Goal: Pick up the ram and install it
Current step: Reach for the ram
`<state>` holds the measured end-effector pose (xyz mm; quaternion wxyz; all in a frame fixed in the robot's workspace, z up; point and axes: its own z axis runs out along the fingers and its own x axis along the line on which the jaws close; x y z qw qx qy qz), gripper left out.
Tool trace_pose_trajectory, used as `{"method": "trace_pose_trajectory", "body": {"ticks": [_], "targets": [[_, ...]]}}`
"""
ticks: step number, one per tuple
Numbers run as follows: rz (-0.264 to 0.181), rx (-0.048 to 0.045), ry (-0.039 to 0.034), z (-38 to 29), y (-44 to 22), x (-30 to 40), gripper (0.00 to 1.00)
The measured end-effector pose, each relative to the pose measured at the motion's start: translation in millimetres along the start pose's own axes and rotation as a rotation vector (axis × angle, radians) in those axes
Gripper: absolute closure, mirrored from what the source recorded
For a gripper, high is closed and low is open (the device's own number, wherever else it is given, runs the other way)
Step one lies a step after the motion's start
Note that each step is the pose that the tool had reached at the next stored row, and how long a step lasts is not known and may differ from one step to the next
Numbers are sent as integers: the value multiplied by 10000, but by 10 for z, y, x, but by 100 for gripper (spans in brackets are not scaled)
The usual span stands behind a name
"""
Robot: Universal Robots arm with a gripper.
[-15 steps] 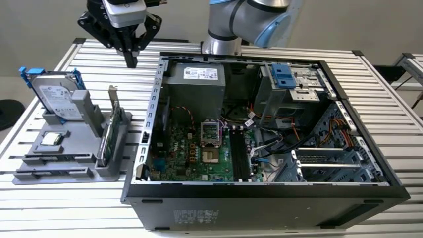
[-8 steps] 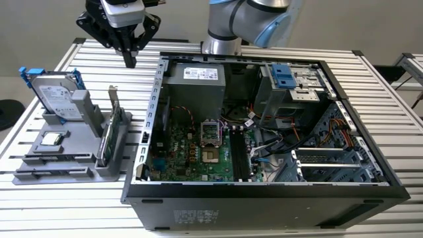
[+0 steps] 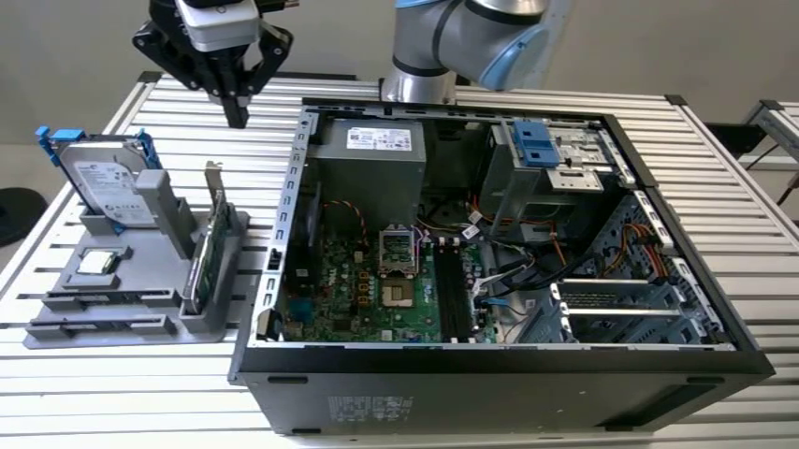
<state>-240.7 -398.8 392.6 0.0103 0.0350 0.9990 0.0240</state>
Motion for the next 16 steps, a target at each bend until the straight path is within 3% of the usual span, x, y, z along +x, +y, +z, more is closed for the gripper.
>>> {"method": "trace_pose_trajectory", "body": {"ticks": [16], "targets": [[0, 0, 0, -4, -13, 191, 100]]}}
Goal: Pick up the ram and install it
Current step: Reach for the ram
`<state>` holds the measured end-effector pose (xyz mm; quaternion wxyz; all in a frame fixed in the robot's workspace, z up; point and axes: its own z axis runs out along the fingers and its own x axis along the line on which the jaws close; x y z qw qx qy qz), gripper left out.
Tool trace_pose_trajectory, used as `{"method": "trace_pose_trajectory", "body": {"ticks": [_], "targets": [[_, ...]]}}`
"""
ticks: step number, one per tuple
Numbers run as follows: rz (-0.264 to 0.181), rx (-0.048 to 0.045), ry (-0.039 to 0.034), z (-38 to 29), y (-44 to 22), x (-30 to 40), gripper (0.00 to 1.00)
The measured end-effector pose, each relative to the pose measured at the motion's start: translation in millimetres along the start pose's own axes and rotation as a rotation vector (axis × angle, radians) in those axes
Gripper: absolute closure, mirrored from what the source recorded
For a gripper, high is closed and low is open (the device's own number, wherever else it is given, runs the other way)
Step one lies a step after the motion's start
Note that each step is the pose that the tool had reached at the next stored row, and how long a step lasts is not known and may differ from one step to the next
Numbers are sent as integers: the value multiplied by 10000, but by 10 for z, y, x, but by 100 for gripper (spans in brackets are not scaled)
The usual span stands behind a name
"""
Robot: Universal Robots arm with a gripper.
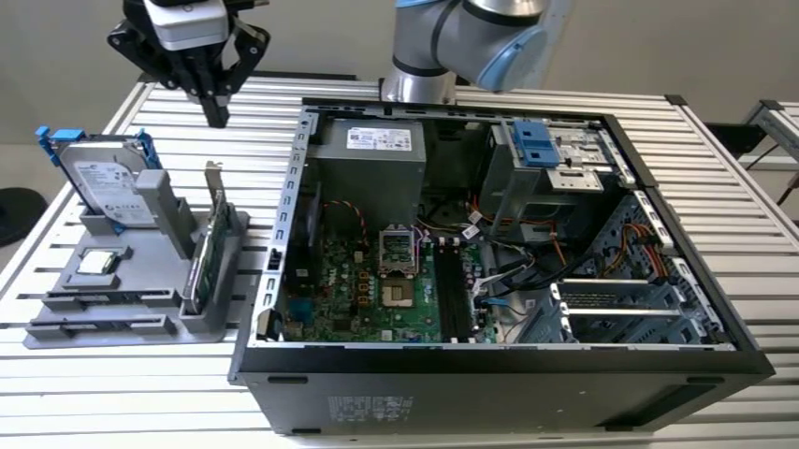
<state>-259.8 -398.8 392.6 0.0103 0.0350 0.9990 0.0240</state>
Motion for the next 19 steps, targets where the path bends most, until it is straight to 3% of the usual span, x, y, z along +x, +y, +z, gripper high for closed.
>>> {"method": "trace_pose_trajectory", "body": {"ticks": [19], "targets": [[0, 0, 0, -4, -14, 203, 100]]}}
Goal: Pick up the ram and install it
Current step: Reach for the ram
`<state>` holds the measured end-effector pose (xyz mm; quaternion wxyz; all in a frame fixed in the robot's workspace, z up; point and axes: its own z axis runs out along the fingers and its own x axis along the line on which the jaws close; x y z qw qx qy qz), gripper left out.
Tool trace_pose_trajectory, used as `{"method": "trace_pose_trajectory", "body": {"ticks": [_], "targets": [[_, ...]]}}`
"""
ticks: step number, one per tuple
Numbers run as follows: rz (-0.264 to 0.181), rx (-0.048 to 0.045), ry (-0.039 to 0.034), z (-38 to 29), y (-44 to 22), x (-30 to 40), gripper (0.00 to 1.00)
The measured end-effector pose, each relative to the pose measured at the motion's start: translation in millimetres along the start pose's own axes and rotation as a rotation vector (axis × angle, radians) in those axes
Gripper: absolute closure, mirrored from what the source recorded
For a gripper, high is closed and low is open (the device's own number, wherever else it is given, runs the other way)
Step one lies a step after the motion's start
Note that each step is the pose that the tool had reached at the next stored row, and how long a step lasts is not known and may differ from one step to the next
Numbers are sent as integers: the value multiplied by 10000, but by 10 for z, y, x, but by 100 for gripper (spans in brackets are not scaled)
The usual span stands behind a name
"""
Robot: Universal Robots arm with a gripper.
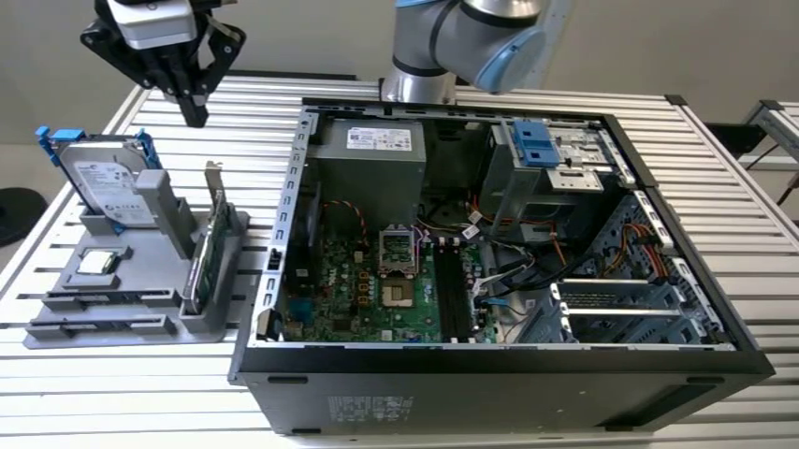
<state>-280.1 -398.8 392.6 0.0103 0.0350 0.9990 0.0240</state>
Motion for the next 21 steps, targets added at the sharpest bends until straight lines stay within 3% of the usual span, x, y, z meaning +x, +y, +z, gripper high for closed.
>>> {"method": "trace_pose_trajectory", "body": {"ticks": [21], "targets": [[0, 0, 0, -6, -17, 248, 100]]}}
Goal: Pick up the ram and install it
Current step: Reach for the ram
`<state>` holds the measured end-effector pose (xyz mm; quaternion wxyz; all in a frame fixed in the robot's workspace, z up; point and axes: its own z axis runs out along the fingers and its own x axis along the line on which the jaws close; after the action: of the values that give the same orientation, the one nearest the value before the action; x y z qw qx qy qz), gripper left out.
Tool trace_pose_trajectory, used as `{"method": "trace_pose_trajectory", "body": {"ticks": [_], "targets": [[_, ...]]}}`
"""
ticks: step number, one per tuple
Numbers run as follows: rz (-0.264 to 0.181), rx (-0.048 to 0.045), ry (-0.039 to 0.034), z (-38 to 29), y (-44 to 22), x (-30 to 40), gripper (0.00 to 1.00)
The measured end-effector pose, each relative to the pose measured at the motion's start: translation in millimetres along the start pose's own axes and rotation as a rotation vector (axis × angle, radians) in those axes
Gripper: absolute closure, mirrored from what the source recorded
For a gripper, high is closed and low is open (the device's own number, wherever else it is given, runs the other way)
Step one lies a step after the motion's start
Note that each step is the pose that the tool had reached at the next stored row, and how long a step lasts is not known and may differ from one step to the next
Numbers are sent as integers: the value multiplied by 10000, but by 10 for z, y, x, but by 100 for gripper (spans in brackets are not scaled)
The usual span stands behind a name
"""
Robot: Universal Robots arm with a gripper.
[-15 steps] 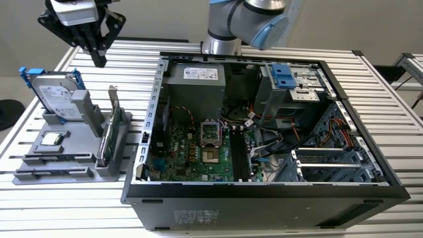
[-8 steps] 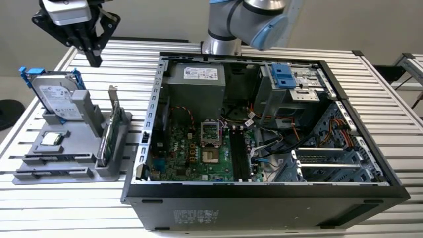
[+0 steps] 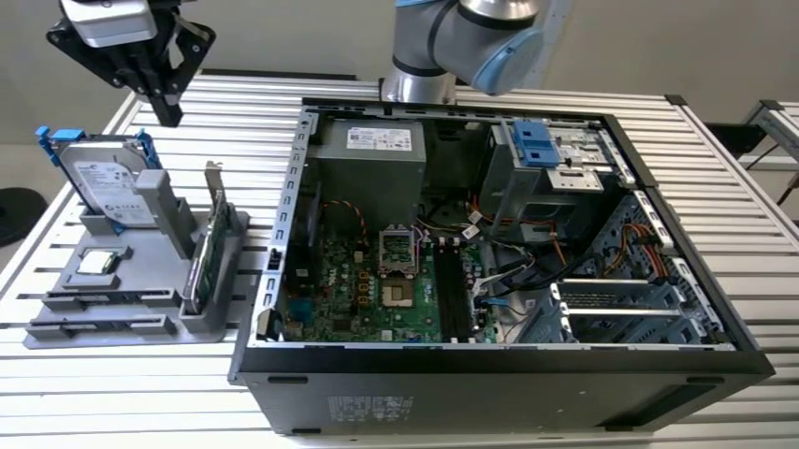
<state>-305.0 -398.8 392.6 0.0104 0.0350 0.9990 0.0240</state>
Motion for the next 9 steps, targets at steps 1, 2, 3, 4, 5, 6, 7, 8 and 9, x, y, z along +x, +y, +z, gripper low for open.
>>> {"method": "trace_pose_trajectory", "body": {"ticks": [1, 2, 3, 4, 5, 6, 7, 8, 9], "targets": [[0, 1, 1, -1, -1, 10, 100], [0, 0, 0, 0, -1, 19, 100], [0, 0, 0, -1, -2, 30, 100], [0, 0, 0, -1, -3, 43, 100], [0, 1, 1, -2, -4, 58, 100], [0, 1, 1, -2, -5, 77, 100], [1, 1, 1, -2, -7, 97, 100], [0, -1, 0, -2, -8, 117, 100], [0, 0, 0, -3, -10, 138, 100]]}}
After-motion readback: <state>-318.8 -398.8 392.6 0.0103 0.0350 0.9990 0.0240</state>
